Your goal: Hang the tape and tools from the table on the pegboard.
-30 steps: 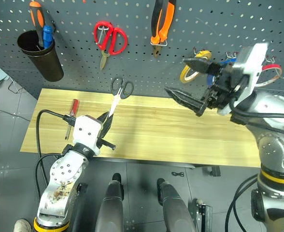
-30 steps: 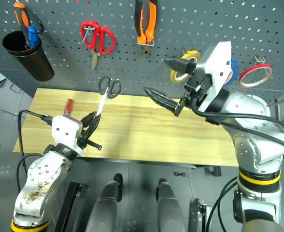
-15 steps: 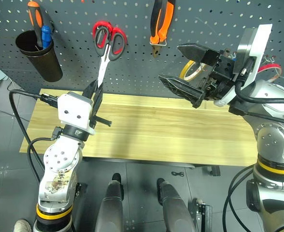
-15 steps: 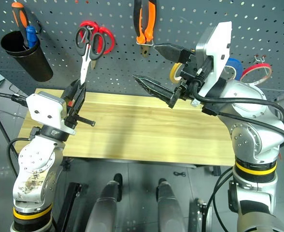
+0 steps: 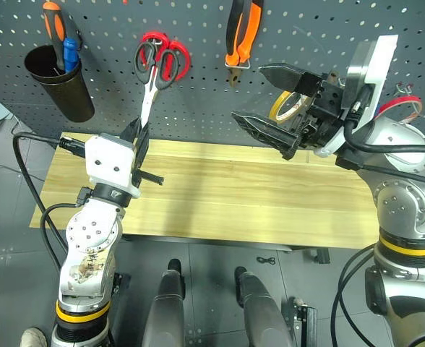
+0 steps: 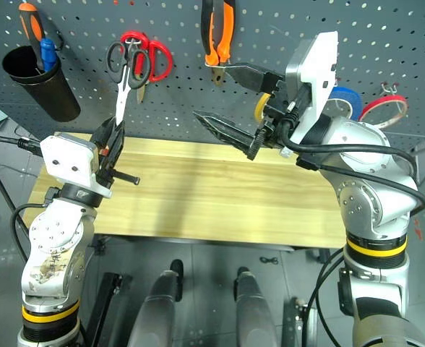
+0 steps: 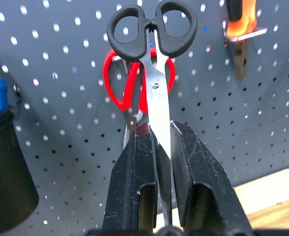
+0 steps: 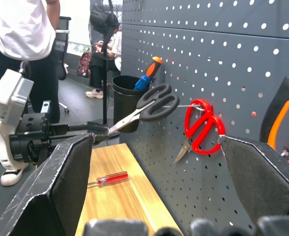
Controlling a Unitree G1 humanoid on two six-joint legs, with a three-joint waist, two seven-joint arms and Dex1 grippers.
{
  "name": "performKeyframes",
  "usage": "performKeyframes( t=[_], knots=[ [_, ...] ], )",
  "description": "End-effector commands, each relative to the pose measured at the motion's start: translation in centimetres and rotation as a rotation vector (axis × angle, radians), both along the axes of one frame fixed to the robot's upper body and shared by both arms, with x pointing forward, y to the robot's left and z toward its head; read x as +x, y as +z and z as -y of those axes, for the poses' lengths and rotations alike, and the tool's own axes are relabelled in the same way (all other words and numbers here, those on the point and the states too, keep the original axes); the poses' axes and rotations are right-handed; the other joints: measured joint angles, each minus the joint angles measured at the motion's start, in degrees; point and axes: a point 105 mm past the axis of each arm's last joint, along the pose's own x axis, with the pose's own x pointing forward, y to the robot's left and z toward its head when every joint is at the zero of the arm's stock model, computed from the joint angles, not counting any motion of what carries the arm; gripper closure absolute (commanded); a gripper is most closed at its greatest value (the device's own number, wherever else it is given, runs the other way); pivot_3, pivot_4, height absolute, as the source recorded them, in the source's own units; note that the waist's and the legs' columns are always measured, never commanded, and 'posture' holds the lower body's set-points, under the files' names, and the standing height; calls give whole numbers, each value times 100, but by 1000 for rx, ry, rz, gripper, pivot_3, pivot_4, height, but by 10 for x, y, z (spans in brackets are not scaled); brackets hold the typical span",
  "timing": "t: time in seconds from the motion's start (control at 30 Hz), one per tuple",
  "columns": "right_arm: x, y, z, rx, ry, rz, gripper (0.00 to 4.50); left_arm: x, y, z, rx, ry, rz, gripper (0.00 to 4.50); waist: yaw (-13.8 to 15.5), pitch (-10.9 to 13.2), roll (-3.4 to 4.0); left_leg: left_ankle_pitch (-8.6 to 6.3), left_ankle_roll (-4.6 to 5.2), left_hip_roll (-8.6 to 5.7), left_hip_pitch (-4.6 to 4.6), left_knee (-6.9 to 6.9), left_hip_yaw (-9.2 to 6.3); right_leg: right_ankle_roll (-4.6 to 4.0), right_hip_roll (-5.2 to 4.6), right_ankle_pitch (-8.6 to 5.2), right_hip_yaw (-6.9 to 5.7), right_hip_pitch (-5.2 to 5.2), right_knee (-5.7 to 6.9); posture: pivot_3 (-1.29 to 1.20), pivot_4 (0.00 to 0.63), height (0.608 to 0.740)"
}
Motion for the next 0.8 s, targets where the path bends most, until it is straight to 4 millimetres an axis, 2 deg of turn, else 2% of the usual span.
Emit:
performKeyframes(
  t=[0.03, 0.4, 0.47, 0.5, 0.63, 0.7, 0.73, 0.8],
  knots=[
    [-8, 10, 1, 7, -2, 66, 0, -4, 5, 2, 14, 5, 30, 4469, 2, 0, 0, 0, 0, 0, 0, 0, 0, 0, 0, 0, 0, 0, 0, 69, 366, 740],
    [-6, 7, 1, -3, -10, 61, 0, 7, -5, 4, 56, 18, -21, 4469, 7, 0, 0, 0, 0, 0, 0, 0, 0, 0, 0, 0, 0, 0, 1, 69, 372, 740],
    [-5, 6, 1, -6, -9, 56, 0, 10, -5, 1, 67, 32, -21, 3483, 6, 0, 0, 0, 0, 0, 0, 1, 0, 0, 0, 0, 0, 0, 1, 69, 372, 740],
    [-5, 5, 1, -7, -9, 54, 0, 10, -6, 0, 68, 36, -23, 3163, 5, 0, 0, 0, 0, 0, 0, 1, 0, 0, 0, 0, 0, 0, 2, 69, 372, 740],
    [-3, 0, 0, -18, -9, 38, 0, 14, -14, -10, 70, 77, -62, 1404, 7, 0, 0, 0, 1, 0, 0, 1, 0, 0, 0, 0, 0, 0, 3, 79, 372, 740],
    [-3, -5, -1, -38, -5, 15, 0, 16, -22, -20, 58, 109, -100, 375, 4, 0, 0, 0, 1, 0, 0, 1, 0, 0, 0, 0, 0, 0, 4, 79, 372, 740],
    [-2, -12, -2, -60, -3, -9, 0, 18, -30, -26, 57, 128, -132, 33, 3, 0, 0, 0, 1, 0, 1, 1, 0, 0, 0, 0, 0, 0, 3, 79, 372, 740],
    [1, -35, -6, -147, 2, -92, 0, 23, -58, -48, 27, 183, -258, 33, -1, -1, 1, 0, 1, 0, 2, 1, 0, -1, 0, 0, 0, 0, 4, 85, 371, 740]
  ],
)
